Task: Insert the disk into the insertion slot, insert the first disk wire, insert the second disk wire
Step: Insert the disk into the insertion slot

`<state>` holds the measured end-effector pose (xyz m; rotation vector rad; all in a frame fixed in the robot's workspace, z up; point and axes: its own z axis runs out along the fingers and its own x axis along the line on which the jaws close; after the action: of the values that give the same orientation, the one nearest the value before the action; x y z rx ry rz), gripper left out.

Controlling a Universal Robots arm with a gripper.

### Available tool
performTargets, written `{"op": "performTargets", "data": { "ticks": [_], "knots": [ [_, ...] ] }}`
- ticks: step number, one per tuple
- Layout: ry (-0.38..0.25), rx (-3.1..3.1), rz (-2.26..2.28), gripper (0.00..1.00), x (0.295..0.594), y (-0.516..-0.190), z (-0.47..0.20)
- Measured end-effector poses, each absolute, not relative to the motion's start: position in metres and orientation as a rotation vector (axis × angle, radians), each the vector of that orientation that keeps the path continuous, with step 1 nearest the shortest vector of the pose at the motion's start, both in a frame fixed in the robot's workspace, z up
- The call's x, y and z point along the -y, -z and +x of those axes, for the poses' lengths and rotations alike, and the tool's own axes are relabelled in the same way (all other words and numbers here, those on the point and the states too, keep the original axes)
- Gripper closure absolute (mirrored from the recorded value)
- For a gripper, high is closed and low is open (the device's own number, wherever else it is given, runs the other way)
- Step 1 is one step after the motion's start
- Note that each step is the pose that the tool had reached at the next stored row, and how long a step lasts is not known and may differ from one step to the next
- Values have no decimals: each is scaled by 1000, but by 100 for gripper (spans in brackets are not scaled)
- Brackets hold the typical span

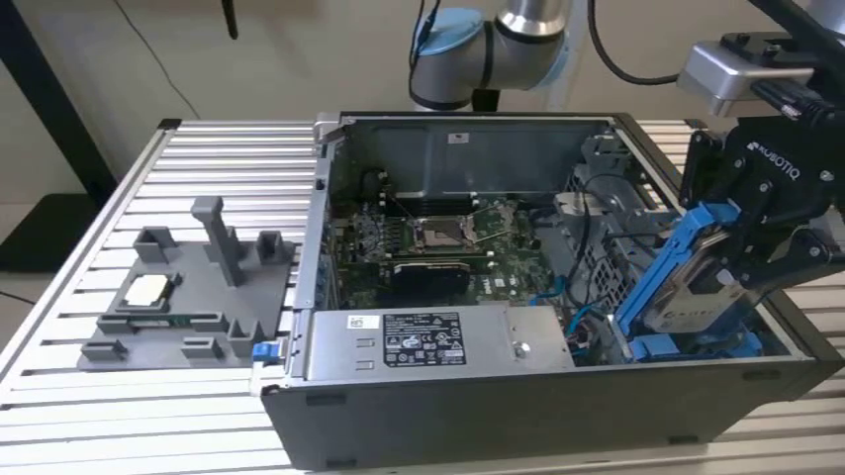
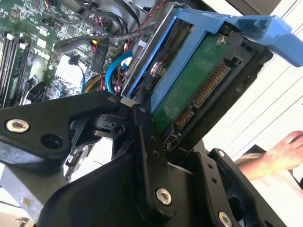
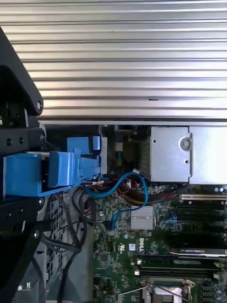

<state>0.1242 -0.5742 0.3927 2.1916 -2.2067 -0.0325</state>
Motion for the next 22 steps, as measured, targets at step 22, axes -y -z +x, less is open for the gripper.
{"op": "performTargets", "data": {
  "ticks": [22],
  "knots": [
    [34, 2206, 2191, 53, 574, -398, 125]
  ]
}}
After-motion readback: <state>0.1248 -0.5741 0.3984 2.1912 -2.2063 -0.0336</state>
